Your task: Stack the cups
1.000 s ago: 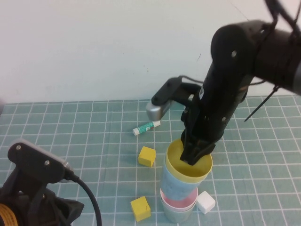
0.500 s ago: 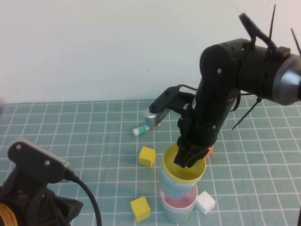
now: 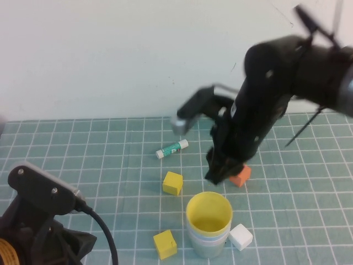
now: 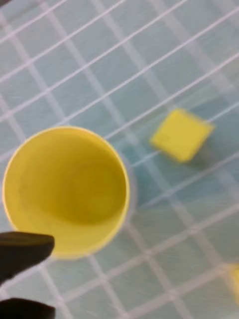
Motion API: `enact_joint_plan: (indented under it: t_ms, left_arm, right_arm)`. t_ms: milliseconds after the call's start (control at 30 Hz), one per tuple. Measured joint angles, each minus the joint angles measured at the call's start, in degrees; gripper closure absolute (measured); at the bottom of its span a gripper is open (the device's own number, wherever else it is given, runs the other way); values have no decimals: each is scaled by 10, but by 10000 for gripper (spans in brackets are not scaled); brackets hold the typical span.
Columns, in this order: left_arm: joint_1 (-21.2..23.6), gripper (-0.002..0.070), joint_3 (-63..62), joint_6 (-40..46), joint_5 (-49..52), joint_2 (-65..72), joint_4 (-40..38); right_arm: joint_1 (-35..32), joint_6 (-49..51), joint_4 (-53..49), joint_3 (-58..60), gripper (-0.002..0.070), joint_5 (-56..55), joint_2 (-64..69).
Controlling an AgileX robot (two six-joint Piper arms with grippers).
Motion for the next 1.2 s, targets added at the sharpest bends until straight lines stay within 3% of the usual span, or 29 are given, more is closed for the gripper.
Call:
enact_joint_plan:
  t_ms: [167,433,633,733,967,1200]
  left_arm:
    - [0,677,20,0,-47,-35,0]
    - [0,677,110,0,-149,-136,23]
    - [0,677,138,0,-190,-158,124]
    - [0,677,138,0,-198,-158,177]
    - [0,677,138,0,-201,-158,199]
    - [0,677,138,0,-201,-158,199]
  right_arm:
    - [0,-81,66,43,464,-97,-121]
    - [0,-183,122,270,553,-274,-361]
    - [0,-342,274,430,657,-357,-571]
    - [0,-403,349,482,671,-371,-671]
    - [0,-429,378,589,678,-442,-842]
    - [0,-393,382,660,678,-479,-872]
